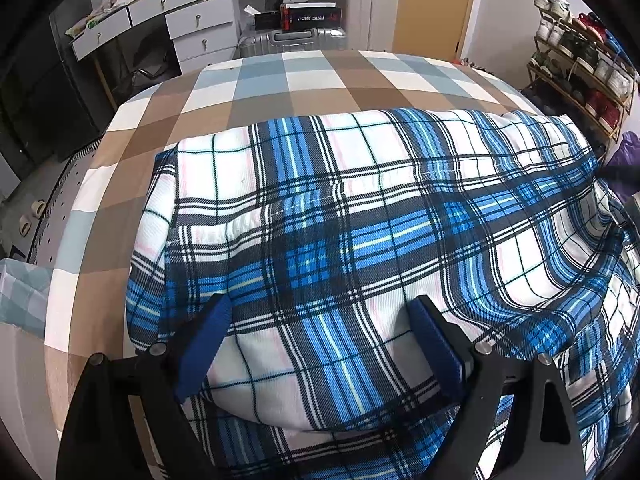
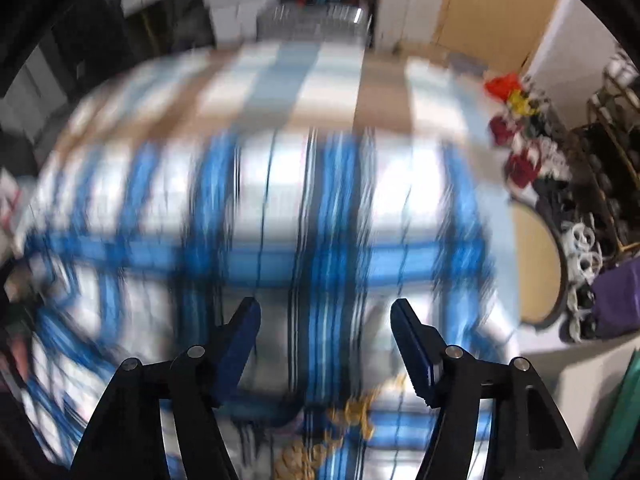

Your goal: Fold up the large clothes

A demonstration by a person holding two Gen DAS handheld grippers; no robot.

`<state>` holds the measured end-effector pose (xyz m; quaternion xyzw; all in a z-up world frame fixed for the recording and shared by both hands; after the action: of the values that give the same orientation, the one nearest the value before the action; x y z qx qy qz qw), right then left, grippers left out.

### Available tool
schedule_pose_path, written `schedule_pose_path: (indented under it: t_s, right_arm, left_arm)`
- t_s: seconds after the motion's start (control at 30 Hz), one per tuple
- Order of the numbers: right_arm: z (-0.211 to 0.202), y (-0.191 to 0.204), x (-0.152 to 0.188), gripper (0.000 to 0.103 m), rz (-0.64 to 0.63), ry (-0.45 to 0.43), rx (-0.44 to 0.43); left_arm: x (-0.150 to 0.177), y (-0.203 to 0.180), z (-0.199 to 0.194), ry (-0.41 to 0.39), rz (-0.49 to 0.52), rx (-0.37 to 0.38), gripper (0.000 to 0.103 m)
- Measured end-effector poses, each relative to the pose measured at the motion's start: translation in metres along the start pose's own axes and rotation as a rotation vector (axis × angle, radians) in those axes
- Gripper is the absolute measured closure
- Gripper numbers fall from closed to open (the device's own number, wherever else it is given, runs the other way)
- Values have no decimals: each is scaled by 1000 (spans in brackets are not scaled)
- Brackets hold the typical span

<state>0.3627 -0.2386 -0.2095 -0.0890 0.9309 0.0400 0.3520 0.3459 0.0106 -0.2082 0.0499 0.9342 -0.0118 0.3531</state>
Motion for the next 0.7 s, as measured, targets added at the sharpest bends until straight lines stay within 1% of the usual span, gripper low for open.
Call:
schedule_pose_path:
  t_s: [0.07,0.13,0.17,0.2,0.23,0.27,0.3,0.33,0.4,0.47,0.5,0.6,0.67,0.7]
  right_arm:
    - [7,-8,-17,34,43,-19,41]
    - [22,-14,-30,35,89,-6,67]
    - [32,-18,-34,39,106,4,92]
    - [39,-19,-34,51,106,16,119]
    - [53,-21,-31,57,104,46,152]
    - [57,-15,-23,61,112,70,152]
    - [62,-14,-20,60,118,95,149]
    - [67,-13,-13,61,117,85,149]
    - [64,-15,-16,60,109,78,138]
    - [59,-21,-15,59,141,113,105]
    - [54,-22,-15,59,156,114,95]
    - [17,-16,-12,59,192,24,34]
    - [5,-4,-3,58,147,28,-15]
    - [4,2,1,57,127,37,-22]
  left_arm:
    - [0,-1,0,1,-1,-3,15]
    - [0,-1,0,1,-2,-5,15]
    - [0,-1,1,1,-3,-6,15]
    - [-1,-1,1,3,-4,-7,15]
    - [-1,-1,1,4,-4,-7,15]
    - [-1,-1,1,4,-3,-6,15]
    - [-1,-1,1,5,-2,-6,15]
    - [-1,-1,1,6,-3,-6,15]
    - [-1,0,1,8,-5,-8,15]
    - [-2,-1,2,10,-7,-9,14]
    - [-2,-1,2,10,-9,-11,14]
    - [-2,-1,2,10,-12,-13,14]
    - [-2,-1,2,9,-12,-13,14]
    - [-2,-1,2,9,-13,-14,14]
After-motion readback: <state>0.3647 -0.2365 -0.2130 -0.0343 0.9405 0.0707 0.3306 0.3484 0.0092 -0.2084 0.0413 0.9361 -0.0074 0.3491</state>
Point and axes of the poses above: each gripper's, at about its wrist camera, not at the fingertips, and z roughly the way its jaws point, y to its left, x to its underside, the point moved 3 cm from there along z, roughly the way its jaws point, and after that the axes turned 9 degrees about -y, right-handed, at the moved point
